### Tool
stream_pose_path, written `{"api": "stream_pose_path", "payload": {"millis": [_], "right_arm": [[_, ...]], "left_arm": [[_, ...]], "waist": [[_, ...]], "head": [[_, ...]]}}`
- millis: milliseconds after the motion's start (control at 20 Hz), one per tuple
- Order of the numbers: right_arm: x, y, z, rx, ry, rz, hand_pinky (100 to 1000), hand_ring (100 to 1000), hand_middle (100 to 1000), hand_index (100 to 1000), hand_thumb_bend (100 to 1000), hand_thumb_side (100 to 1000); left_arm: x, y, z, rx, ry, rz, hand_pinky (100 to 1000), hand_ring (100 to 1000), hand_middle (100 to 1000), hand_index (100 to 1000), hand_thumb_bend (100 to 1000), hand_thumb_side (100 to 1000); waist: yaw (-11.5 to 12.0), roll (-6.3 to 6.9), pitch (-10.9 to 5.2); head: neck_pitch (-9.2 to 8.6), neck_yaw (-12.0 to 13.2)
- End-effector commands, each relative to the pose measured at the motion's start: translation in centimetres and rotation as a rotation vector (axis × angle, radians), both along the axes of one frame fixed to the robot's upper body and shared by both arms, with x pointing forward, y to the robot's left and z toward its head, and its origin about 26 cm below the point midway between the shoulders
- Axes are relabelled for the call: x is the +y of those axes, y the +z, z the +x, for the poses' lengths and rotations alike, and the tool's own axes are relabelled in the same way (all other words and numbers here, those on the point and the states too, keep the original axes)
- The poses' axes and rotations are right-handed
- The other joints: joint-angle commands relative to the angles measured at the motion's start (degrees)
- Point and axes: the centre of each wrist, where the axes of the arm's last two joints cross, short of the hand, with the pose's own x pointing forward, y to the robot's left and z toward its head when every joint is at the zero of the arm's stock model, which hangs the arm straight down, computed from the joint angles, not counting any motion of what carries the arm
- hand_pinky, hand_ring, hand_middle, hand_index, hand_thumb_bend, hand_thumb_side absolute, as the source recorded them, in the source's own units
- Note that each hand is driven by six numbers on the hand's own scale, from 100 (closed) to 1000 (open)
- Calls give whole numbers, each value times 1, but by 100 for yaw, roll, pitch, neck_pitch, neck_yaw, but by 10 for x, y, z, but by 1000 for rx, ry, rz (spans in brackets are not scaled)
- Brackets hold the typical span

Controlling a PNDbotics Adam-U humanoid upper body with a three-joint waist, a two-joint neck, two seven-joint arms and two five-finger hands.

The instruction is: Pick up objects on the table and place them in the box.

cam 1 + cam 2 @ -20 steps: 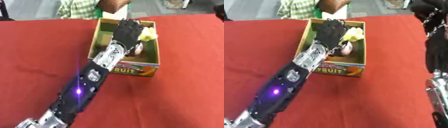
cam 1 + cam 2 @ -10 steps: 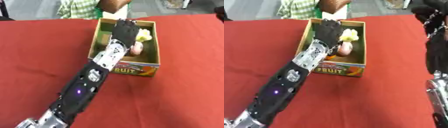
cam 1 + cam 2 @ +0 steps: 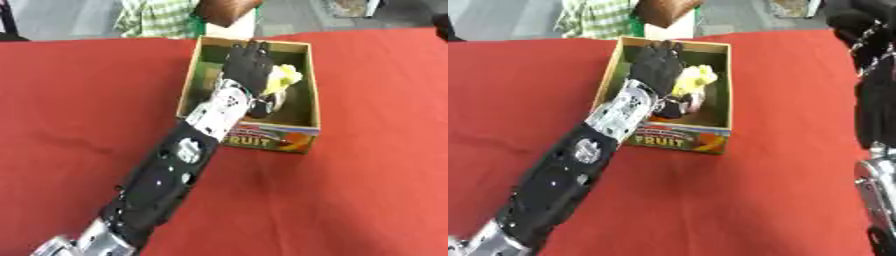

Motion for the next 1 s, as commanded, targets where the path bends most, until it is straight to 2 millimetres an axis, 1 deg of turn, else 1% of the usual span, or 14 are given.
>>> {"api": "stream_pose_path", "payload": {"millis": [50,150,300,350,400,450,600,650,750,850,1000], "right_arm": [[-4,10,-4,-37,-17,-16,907,803,649,814,100,1000],[-6,9,-4,-37,-22,-15,907,803,647,815,100,1000],[-9,9,-4,-37,-41,-15,907,803,647,815,100,1000],[-10,8,-4,-37,-47,-15,907,804,647,815,100,1000],[-11,8,-5,-38,-55,-15,907,804,647,815,100,1000],[-12,8,-5,-39,-61,-15,907,803,647,815,100,1000],[-16,8,-5,-43,-80,-18,907,803,646,815,100,1000],[-16,8,-5,-44,-84,-19,906,803,646,814,100,1000],[-18,8,-5,-48,-94,-21,906,803,646,814,100,1000],[-20,8,-6,-51,-105,-21,905,803,645,814,100,1000],[-23,7,-6,-52,-128,-19,905,803,646,814,100,1000]], "left_arm": [[7,31,-6,-72,37,-22,808,1000,957,1000,740,1000],[12,42,-10,-91,55,-51,805,991,949,991,689,1000],[33,63,-13,-156,80,-140,794,955,929,982,618,1000],[40,69,-15,-182,84,-176,783,923,907,971,554,1000],[50,77,-16,-212,92,-216,781,914,901,967,539,1000],[59,83,-17,-239,101,-255,771,879,874,949,470,1000],[91,101,-22,-326,140,-382,760,830,832,920,369,1000],[100,105,-24,-353,148,-421,757,815,818,913,302,1000],[110,108,-32,-401,146,-482,745,794,800,907,266,1000],[115,109,-41,-447,132,-534,720,768,777,897,243,1000],[122,110,-55,-512,113,-605,703,745,757,879,226,1000]], "waist": [[7,-15,-137],[22,-5,-142],[85,27,-146],[110,37,-145],[144,47,-142],[171,56,-138],[260,84,-120],[282,92,-114],[334,94,-103],[381,88,-95],[459,65,-90]], "head": [[-22,-12],[-25,-36],[-25,-128],[-24,-156],[-20,-186],[-15,-207],[7,-229],[13,-216],[20,-190],[17,-180],[11,-218]]}}
